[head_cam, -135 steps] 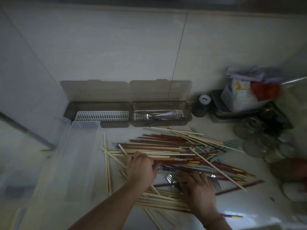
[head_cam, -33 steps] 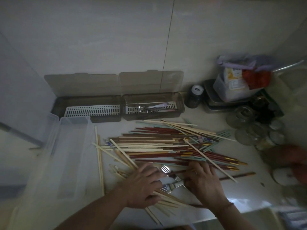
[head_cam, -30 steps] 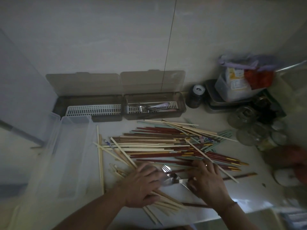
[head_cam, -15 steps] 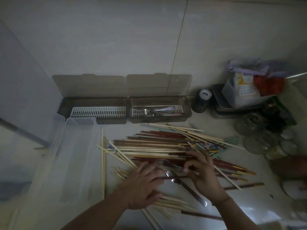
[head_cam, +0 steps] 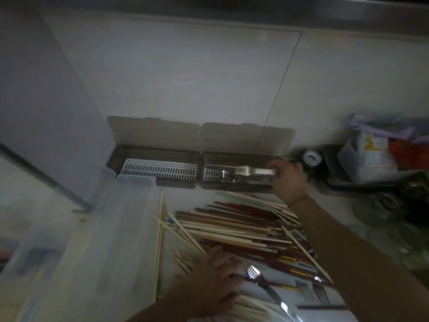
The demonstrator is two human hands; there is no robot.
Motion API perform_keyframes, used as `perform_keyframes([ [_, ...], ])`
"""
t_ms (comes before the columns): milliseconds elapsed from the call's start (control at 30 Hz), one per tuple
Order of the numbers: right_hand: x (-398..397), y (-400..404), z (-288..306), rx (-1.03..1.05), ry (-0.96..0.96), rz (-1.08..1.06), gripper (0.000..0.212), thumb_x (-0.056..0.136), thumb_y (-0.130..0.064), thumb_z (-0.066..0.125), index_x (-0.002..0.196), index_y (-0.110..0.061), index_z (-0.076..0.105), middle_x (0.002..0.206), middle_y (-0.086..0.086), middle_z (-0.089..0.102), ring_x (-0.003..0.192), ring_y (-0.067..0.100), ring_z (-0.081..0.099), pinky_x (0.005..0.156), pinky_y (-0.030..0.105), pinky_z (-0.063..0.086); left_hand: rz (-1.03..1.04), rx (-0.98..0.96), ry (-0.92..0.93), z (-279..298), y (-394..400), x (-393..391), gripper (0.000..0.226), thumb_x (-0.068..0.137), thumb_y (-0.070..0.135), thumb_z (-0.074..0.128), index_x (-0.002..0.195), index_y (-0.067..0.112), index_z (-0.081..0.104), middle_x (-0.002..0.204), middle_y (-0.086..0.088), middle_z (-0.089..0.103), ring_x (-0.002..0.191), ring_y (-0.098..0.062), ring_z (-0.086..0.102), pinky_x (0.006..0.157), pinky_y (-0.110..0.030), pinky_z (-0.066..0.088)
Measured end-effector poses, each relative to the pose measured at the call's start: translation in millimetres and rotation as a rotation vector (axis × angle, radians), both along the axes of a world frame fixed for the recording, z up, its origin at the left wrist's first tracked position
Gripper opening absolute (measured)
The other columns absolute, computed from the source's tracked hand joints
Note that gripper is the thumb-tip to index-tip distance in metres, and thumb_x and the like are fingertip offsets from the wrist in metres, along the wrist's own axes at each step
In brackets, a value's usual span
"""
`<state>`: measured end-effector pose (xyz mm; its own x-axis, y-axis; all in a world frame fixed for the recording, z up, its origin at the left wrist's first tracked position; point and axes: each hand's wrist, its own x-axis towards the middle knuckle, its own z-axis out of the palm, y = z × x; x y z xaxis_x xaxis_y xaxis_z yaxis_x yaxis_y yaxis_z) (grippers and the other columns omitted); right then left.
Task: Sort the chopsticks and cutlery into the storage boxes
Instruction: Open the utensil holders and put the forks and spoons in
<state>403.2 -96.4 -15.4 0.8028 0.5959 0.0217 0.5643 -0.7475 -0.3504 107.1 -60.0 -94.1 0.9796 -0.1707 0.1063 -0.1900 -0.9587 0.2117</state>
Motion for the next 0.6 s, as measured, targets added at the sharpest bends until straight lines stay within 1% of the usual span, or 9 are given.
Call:
perform_keyframes([
  [100, 7, 19, -10, -0.184, 0.074, 0.099, 0.034, 0.080, -0.013, 0.056, 0.101, -0.040, 0.060, 0.115, 0.006, 0.056, 0.117, 0.032, 0.039, 0.087, 0.041, 0.032, 0.002, 0.038, 0.050, 0, 1, -1, 0.034, 0.088, 0.058, 0.047, 0.112, 0.036, 0.058, 0.126, 0.011, 0.057, 0.116, -0.018, 0.056, 0.104, -0.047, 0.042],
  [167, 7, 24, -18, -0.216, 0.097, 0.114, 0.034, 0.080, -0.013, 0.053, 0.099, -0.042, 0.058, 0.115, 0.007, 0.055, 0.120, 0.032, 0.037, 0.091, 0.044, 0.031, -0.007, 0.065, 0.068, -1, 1, -2, 0.033, 0.090, 0.057, 0.045, 0.113, 0.035, 0.057, 0.128, 0.011, 0.055, 0.119, -0.019, 0.053, 0.104, -0.046, 0.041],
  [233, 7, 24, -25, -0.236, 0.093, 0.126, 0.033, 0.081, -0.016, 0.053, 0.100, -0.042, 0.058, 0.116, 0.006, 0.056, 0.121, 0.031, 0.036, 0.095, 0.047, 0.028, -0.006, 0.051, 0.051, -3, 0, -3, 0.032, 0.090, 0.056, 0.045, 0.112, 0.034, 0.055, 0.128, 0.010, 0.054, 0.121, -0.020, 0.051, 0.107, -0.045, 0.038],
  [367, 11, 17, -35, -0.279, 0.046, 0.196, 0.031, 0.084, -0.022, 0.050, 0.107, -0.040, 0.061, 0.116, 0.002, 0.062, 0.122, 0.030, 0.039, 0.105, 0.051, 0.021, -0.010, 0.018, 0.005, -4, -2, -1, 0.032, 0.087, 0.054, 0.051, 0.111, 0.034, 0.053, 0.125, 0.008, 0.054, 0.117, -0.020, 0.052, 0.107, -0.042, 0.036],
  [433, 12, 11, -36, -0.253, 0.052, 0.209, 0.031, 0.089, -0.021, 0.047, 0.110, -0.038, 0.063, 0.117, 0.002, 0.063, 0.120, 0.030, 0.043, 0.106, 0.047, 0.023, -0.002, 0.010, -0.003, -5, -4, 1, 0.034, 0.085, 0.054, 0.053, 0.113, 0.035, 0.053, 0.125, 0.008, 0.053, 0.116, -0.019, 0.051, 0.106, -0.043, 0.034],
  [500, 10, 4, -30, -0.165, 0.039, 0.220, 0.031, 0.092, -0.019, 0.046, 0.111, -0.033, 0.065, 0.113, 0.004, 0.065, 0.113, 0.030, 0.049, 0.101, 0.041, 0.032, 0.014, -0.003, -0.004, -4, -6, 2, 0.033, 0.086, 0.052, 0.052, 0.114, 0.036, 0.055, 0.125, 0.009, 0.053, 0.115, -0.019, 0.051, 0.106, -0.044, 0.037],
  [567, 1, -9, -20, 0.020, -0.056, 0.244, 0.025, 0.090, -0.014, 0.054, 0.105, -0.024, 0.070, 0.103, 0.007, 0.068, 0.102, 0.031, 0.055, 0.089, 0.037, 0.042, 0.004, -0.026, -0.028, -4, -8, 3, 0.026, 0.090, 0.048, 0.051, 0.112, 0.037, 0.059, 0.125, 0.008, 0.054, 0.113, -0.021, 0.053, 0.105, -0.046, 0.038],
  [600, -8, -20, -16, 0.128, -0.107, 0.246, 0.021, 0.088, -0.012, 0.059, 0.101, -0.021, 0.071, 0.098, 0.006, 0.069, 0.096, 0.031, 0.056, 0.084, 0.035, 0.044, -0.002, -0.039, -0.047, -4, -9, 4, 0.023, 0.091, 0.046, 0.051, 0.110, 0.038, 0.061, 0.123, 0.007, 0.056, 0.111, -0.022, 0.055, 0.105, -0.048, 0.039],
])
